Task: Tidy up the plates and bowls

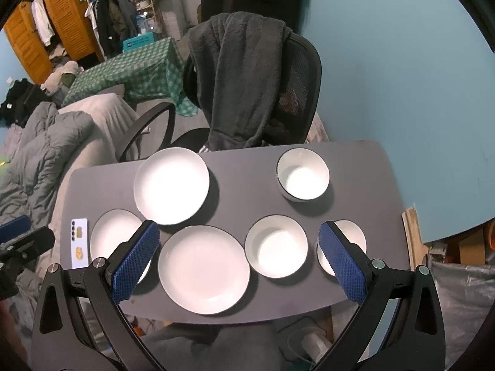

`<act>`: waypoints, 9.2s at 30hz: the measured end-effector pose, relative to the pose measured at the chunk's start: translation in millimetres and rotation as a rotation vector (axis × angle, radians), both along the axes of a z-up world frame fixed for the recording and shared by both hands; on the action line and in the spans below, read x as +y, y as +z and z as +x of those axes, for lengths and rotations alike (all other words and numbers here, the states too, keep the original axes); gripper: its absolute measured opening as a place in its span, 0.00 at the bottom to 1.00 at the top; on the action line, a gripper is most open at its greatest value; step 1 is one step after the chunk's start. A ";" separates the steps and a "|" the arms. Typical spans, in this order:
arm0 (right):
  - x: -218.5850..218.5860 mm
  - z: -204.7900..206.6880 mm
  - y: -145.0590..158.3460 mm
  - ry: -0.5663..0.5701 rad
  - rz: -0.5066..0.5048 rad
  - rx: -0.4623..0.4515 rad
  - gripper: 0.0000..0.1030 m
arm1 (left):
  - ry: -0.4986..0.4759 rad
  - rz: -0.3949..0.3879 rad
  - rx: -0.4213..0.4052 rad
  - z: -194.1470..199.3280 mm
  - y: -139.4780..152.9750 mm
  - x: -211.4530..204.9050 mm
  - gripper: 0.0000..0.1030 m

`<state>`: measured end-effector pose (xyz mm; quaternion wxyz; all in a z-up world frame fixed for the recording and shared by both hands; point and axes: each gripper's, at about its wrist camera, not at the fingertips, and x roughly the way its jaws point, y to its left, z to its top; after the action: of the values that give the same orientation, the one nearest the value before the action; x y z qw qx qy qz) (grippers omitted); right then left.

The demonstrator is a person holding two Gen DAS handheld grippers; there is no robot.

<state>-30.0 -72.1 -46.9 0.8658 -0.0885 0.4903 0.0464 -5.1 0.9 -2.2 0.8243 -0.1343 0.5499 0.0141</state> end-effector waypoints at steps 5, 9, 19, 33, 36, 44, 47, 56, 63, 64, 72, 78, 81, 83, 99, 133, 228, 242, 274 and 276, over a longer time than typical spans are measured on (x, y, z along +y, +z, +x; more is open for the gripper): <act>1.1 -0.6 0.1 0.005 0.011 -0.022 0.98 | 0.004 -0.008 0.002 -1.9 -1.0 2.2 0.84; 2.2 -0.6 0.0 0.004 0.006 -0.005 0.98 | 0.004 -0.005 0.001 -4.1 -1.7 2.8 0.84; 1.6 -0.2 -1.5 0.001 -0.019 0.029 0.98 | 0.009 -0.021 -0.010 -9.0 -1.8 3.6 0.84; -7.6 -1.4 -11.0 -0.014 -0.026 0.021 0.98 | -0.035 0.019 -0.016 -1.9 -10.4 -3.5 0.84; -12.8 -0.4 -15.5 -0.017 -0.056 0.035 0.98 | -0.061 0.027 -0.009 3.4 -18.3 -3.7 0.84; -36.7 1.7 -38.6 -0.040 -0.067 0.094 0.98 | -0.131 0.043 0.001 22.1 -51.1 -11.2 0.84; -48.4 -1.8 -49.4 -0.056 -0.067 0.127 0.98 | -0.162 0.056 0.002 26.7 -62.4 -17.2 0.84; -72.0 -16.3 -91.6 -0.117 0.063 0.247 0.98 | -0.220 0.016 0.042 34.1 -105.1 -33.9 0.84; -80.7 -22.1 -123.2 -0.134 0.109 0.272 0.98 | -0.283 0.012 0.088 37.6 -140.5 -48.1 0.84; -82.6 -23.0 -128.3 -0.137 0.113 0.271 0.98 | -0.288 0.018 0.103 39.0 -146.3 -49.8 0.84; -96.6 -19.3 -172.8 -0.156 0.203 0.336 0.94 | -0.333 0.009 0.143 48.9 -179.1 -58.7 0.84; -103.6 -16.2 -194.2 -0.176 0.246 0.399 0.80 | -0.359 0.031 0.184 54.1 -202.4 -66.4 0.84; -103.4 -13.3 -200.0 -0.161 0.248 0.411 0.75 | -0.364 0.027 0.200 54.3 -211.5 -70.9 0.84; -102.8 -14.4 -202.8 -0.144 0.239 0.419 0.70 | -0.369 0.026 0.210 53.7 -216.8 -71.4 0.84; -120.5 -24.6 -212.7 -0.089 0.237 0.473 0.21 | -0.357 -0.006 0.286 61.5 -247.2 -74.1 0.51; -87.2 -16.2 -215.9 -0.101 0.251 0.458 0.20 | -0.249 -0.204 0.242 31.7 -211.5 1.4 0.16; -95.2 1.3 -222.6 -0.091 0.303 0.490 0.14 | -0.322 -0.154 0.377 12.2 -263.3 -49.4 0.29; -85.1 5.8 -230.7 0.003 0.299 0.543 0.15 | -0.146 -0.284 0.393 -35.9 -273.0 -7.8 0.20; -63.6 41.4 -192.1 0.116 0.275 0.537 0.13 | -0.087 -0.291 0.372 3.2 -232.1 19.8 0.15; -59.1 47.3 -190.2 0.123 0.276 0.531 0.13 | -0.084 -0.281 0.362 8.5 -227.9 24.3 0.16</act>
<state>17.4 -131.1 -237.1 0.7066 0.0156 0.6824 0.1866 3.4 25.2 -230.1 0.6854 -0.2200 0.6903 -0.0731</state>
